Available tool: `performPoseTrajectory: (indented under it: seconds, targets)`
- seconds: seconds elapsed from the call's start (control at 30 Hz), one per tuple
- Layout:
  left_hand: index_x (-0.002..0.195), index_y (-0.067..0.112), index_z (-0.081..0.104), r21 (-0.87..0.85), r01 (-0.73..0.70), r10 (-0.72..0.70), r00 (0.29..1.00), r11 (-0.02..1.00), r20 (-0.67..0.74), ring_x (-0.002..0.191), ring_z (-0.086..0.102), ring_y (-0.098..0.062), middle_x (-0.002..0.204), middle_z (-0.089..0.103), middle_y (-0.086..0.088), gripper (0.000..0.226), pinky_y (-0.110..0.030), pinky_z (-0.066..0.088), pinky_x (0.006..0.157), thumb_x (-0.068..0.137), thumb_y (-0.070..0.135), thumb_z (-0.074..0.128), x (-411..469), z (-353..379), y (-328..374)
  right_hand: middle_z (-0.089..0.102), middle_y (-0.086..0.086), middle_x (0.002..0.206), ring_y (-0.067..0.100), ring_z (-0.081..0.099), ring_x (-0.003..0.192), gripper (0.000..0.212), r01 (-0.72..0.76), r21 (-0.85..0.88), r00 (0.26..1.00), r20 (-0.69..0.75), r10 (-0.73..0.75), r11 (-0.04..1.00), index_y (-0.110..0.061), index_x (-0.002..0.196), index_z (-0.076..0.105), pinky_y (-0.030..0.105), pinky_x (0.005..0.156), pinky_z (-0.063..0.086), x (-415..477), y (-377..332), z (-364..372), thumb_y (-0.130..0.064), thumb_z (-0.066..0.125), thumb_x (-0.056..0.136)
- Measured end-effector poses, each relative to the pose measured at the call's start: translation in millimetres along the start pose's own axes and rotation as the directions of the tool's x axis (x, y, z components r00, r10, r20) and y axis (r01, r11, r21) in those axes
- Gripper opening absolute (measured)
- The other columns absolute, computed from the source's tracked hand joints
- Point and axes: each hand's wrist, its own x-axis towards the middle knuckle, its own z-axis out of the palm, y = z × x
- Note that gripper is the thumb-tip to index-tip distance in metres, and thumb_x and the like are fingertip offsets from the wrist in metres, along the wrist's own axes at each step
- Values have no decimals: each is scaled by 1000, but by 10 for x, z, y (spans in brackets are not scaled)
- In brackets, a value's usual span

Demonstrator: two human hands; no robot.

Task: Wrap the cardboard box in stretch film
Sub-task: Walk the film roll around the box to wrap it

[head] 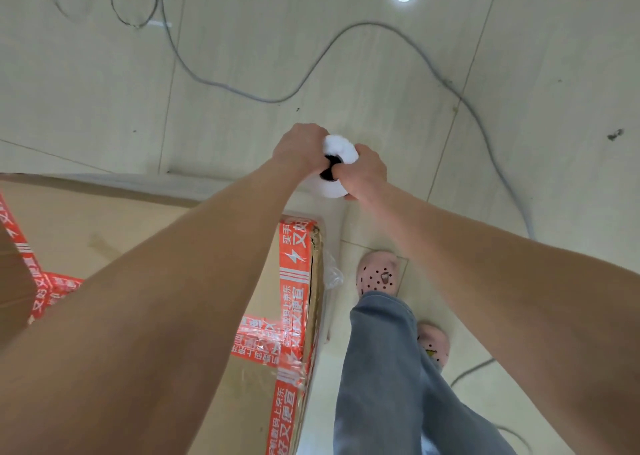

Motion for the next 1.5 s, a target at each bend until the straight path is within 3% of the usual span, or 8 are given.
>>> performPoseTrajectory:
  seconds: [0.2,0.37,0.47,0.6,0.8,1.07,1.17,1.5]
  targets:
    - [80,12,61,-257,167,-174,985,952,-2,53,58,-15,67,58,0,13,-20,39,38,72,21,68,-6,-105,-206,61,1,117,25,57,105,40,214,-300,973,-17,-230,930,-21,119,58,29,76,44,64,-313,10,-14,56,80]
    - [81,12,58,-376,258,-286,958,890,-21,45,56,-10,76,65,-3,17,-19,38,40,74,25,67,45,-171,-364,57,2,128,20,54,110,49,301,-199,948,-44,-315,933,-24,131,51,28,84,44,112,-428,94,-21,60,82]
    - [98,10,59,-345,230,-247,969,910,-5,62,58,-16,96,66,-7,27,-21,42,56,77,27,66,71,-183,-339,42,4,142,23,50,114,76,65,-14,998,-22,-65,998,-24,148,25,30,82,45,127,-415,128,-26,64,83]
    - [127,19,52,-382,171,-174,984,908,26,114,56,-24,124,59,-5,46,-30,50,80,82,16,60,113,-250,-265,46,1,139,24,53,102,71,-20,22,999,45,19,1000,-26,146,32,33,67,55,173,-451,160,-15,61,82]
    - [88,9,60,-543,262,-297,954,798,24,67,62,-26,88,64,-8,16,-24,45,41,75,16,66,69,-275,-348,53,-5,125,19,52,110,48,227,-252,974,61,-219,941,-31,125,51,23,76,45,244,-672,101,-13,57,81]
    - [92,5,62,-609,346,-416,909,714,28,47,61,-18,86,66,-8,21,-22,49,43,77,18,67,73,-489,-444,53,-4,134,19,53,118,64,202,-84,979,-11,-204,976,-25,140,42,27,89,47,275,-695,195,-32,66,82]
    - [99,6,60,-572,332,-392,920,750,20,65,64,-23,91,63,-8,24,-26,48,48,80,21,64,42,-449,-389,49,-2,138,22,53,117,68,135,-91,988,85,-127,987,-29,144,34,37,84,55,278,-702,203,-28,64,83]
    - [98,4,65,-759,367,-551,834,538,13,66,68,-31,97,67,-12,21,-31,58,55,82,17,67,-76,-381,-357,47,1,139,24,50,122,61,407,-235,907,220,-359,883,-27,143,37,44,94,50,379,-787,113,-34,60,87]
